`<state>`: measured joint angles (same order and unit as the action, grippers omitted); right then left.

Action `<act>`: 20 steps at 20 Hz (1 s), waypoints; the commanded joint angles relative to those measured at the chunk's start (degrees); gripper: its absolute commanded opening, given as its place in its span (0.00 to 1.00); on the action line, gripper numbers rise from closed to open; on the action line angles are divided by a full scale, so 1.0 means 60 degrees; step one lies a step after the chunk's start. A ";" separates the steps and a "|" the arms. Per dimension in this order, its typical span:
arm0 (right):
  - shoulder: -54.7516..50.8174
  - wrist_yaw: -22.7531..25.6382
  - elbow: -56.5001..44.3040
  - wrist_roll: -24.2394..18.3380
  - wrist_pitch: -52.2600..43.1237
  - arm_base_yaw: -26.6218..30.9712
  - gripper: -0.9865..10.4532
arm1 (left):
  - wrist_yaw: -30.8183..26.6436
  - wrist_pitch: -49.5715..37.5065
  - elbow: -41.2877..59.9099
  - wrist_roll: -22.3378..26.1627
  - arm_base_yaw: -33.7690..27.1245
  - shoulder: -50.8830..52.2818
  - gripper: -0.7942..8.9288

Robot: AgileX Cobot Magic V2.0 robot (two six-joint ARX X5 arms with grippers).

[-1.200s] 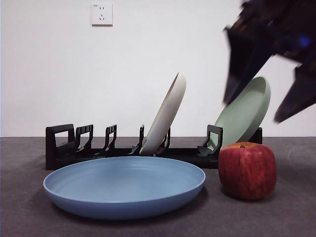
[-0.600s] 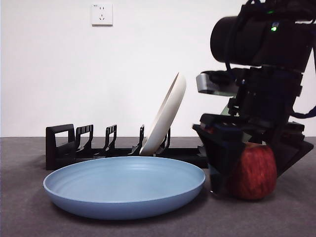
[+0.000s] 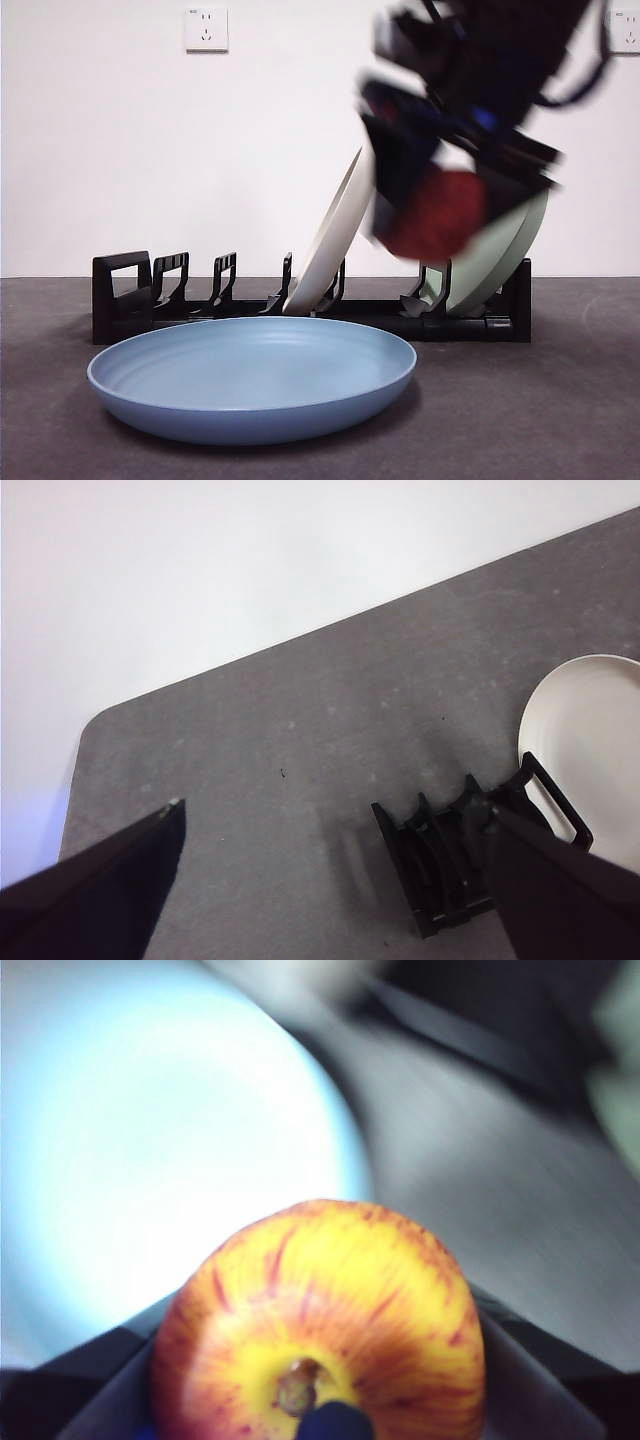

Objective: Take the blue plate from the plate rack,put the plate on the table,take the apple from the table,put the apple in the plate

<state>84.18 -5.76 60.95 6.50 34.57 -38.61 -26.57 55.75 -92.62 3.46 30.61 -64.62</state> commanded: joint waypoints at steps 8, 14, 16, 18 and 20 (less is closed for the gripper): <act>0.2688 -0.0386 0.2084 -0.0004 -0.0601 -0.1712 0.08 | 0.0011 0.0146 0.0029 0.0353 -0.1078 0.0004 0.57; 0.4280 0.0528 0.2273 -0.0248 -0.0401 -0.1876 0.08 | 0.0084 0.0437 0.0029 0.0393 -0.1632 0.0004 0.57; 0.4466 0.0521 0.2273 -0.0244 -0.0415 -0.1872 0.08 | 0.0543 0.0437 0.0029 0.0397 -0.1738 0.0004 0.57; 0.4473 0.0517 0.2273 -0.0244 -0.0423 -0.1887 0.10 | 0.0794 0.0441 0.0029 0.0397 -0.1800 0.0004 0.57; 0.4470 0.0514 0.2273 -0.0237 -0.0390 -0.1909 0.22 | 0.0787 0.0441 0.0029 0.0397 -0.1810 0.0000 0.57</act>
<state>110.28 -2.76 74.65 5.48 32.23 -49.80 -21.89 58.52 -92.62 5.41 19.99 -64.64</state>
